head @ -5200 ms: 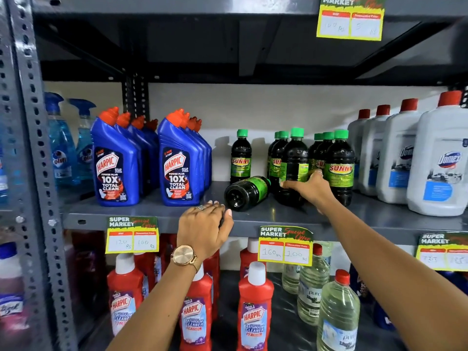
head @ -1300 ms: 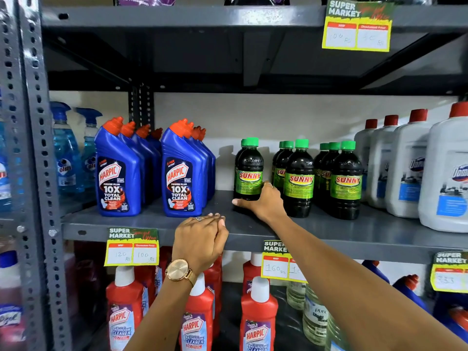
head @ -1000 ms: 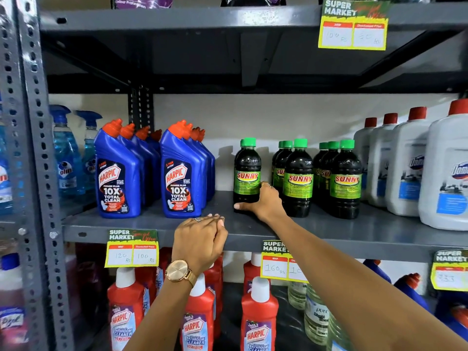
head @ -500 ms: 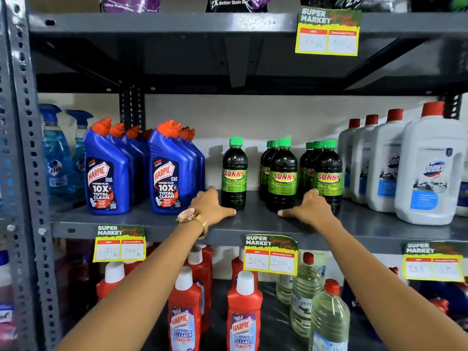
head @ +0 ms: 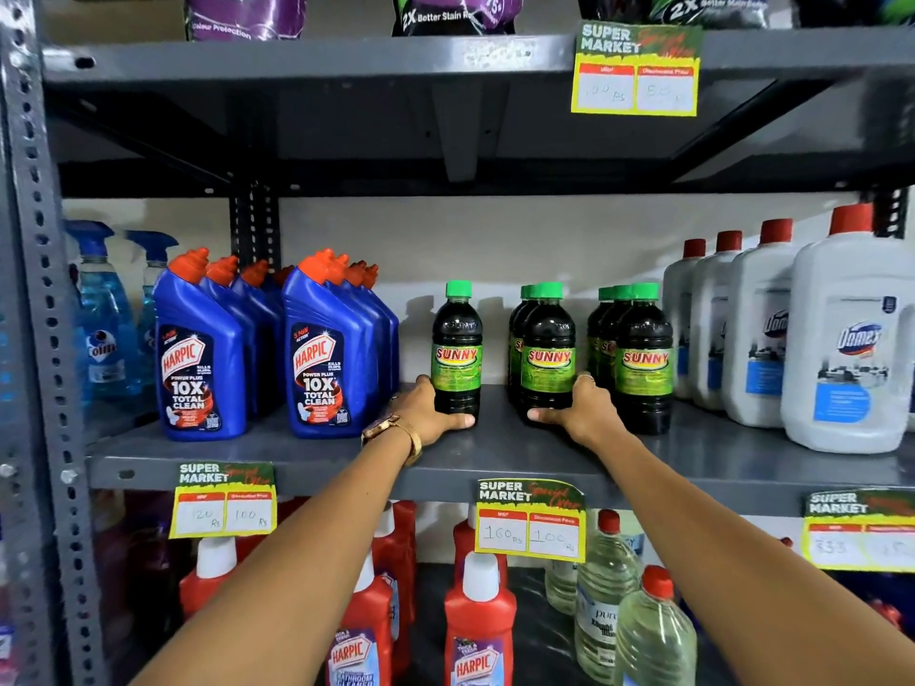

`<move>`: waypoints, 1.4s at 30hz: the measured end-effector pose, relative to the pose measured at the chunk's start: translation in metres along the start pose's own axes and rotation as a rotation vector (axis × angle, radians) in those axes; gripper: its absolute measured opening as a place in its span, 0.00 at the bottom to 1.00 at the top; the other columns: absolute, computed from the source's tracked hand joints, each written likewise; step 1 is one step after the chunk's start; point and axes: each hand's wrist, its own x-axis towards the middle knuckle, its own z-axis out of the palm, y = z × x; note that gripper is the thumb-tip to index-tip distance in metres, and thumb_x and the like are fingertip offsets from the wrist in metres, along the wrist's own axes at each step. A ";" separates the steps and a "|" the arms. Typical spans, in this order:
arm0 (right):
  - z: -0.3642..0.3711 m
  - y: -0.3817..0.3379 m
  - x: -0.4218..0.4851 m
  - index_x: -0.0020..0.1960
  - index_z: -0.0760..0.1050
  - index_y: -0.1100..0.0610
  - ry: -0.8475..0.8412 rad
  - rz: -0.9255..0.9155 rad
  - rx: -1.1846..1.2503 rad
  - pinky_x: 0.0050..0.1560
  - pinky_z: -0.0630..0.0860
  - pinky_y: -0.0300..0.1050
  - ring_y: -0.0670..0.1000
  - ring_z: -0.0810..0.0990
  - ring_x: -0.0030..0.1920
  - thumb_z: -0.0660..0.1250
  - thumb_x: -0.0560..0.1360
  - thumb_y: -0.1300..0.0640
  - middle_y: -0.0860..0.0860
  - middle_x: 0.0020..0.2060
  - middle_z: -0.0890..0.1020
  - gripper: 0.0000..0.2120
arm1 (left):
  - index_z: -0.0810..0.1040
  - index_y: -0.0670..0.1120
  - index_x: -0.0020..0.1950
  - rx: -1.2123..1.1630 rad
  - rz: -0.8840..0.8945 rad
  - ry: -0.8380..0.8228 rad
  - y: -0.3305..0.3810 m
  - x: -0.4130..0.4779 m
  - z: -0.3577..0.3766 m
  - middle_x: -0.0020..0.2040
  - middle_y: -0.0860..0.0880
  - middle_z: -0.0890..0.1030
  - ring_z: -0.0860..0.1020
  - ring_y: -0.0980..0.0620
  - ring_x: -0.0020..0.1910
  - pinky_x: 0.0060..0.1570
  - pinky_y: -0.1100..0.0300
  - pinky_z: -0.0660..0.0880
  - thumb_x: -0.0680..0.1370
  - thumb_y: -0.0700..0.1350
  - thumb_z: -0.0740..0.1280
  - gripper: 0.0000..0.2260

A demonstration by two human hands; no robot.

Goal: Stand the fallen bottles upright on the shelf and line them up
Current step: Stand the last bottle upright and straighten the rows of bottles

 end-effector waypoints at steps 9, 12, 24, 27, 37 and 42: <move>0.002 0.007 0.002 0.67 0.65 0.65 -0.021 -0.037 0.097 0.58 0.70 0.48 0.61 0.74 0.63 0.78 0.66 0.52 0.62 0.63 0.75 0.37 | 0.66 0.42 0.63 0.191 0.050 0.025 -0.001 0.000 0.002 0.62 0.40 0.76 0.75 0.40 0.59 0.58 0.48 0.73 0.68 0.61 0.72 0.33; 0.003 0.004 0.001 0.66 0.65 0.66 -0.006 -0.022 0.077 0.59 0.71 0.50 0.63 0.74 0.62 0.78 0.66 0.52 0.63 0.62 0.76 0.37 | 0.66 0.41 0.62 0.268 0.044 0.047 0.002 -0.001 0.002 0.61 0.38 0.76 0.74 0.39 0.59 0.55 0.49 0.73 0.69 0.62 0.71 0.33; 0.000 0.007 0.000 0.68 0.65 0.64 -0.046 -0.029 0.124 0.64 0.72 0.53 0.63 0.74 0.64 0.77 0.67 0.52 0.62 0.64 0.75 0.37 | 0.63 0.43 0.67 0.225 0.000 -0.019 0.001 -0.002 0.000 0.66 0.38 0.72 0.71 0.39 0.63 0.59 0.49 0.70 0.70 0.63 0.69 0.35; 0.000 0.007 0.000 0.68 0.64 0.64 -0.049 -0.028 0.135 0.64 0.72 0.54 0.63 0.74 0.64 0.77 0.67 0.52 0.63 0.64 0.75 0.37 | 0.64 0.43 0.68 0.237 -0.011 -0.017 0.002 -0.004 0.000 0.67 0.38 0.71 0.71 0.38 0.64 0.61 0.48 0.69 0.70 0.63 0.69 0.35; 0.002 0.005 0.000 0.67 0.63 0.65 -0.035 -0.028 0.088 0.64 0.71 0.57 0.64 0.74 0.64 0.77 0.68 0.52 0.64 0.64 0.75 0.36 | 0.62 0.42 0.69 0.258 -0.032 -0.045 0.009 -0.008 -0.002 0.66 0.38 0.71 0.72 0.39 0.63 0.61 0.47 0.71 0.71 0.61 0.69 0.35; 0.001 0.004 -0.001 0.68 0.63 0.64 -0.046 -0.035 0.074 0.65 0.71 0.56 0.64 0.74 0.64 0.76 0.68 0.51 0.63 0.64 0.75 0.37 | 0.63 0.43 0.68 0.262 -0.018 -0.040 0.005 -0.005 -0.001 0.65 0.39 0.73 0.73 0.39 0.62 0.60 0.47 0.72 0.71 0.62 0.69 0.34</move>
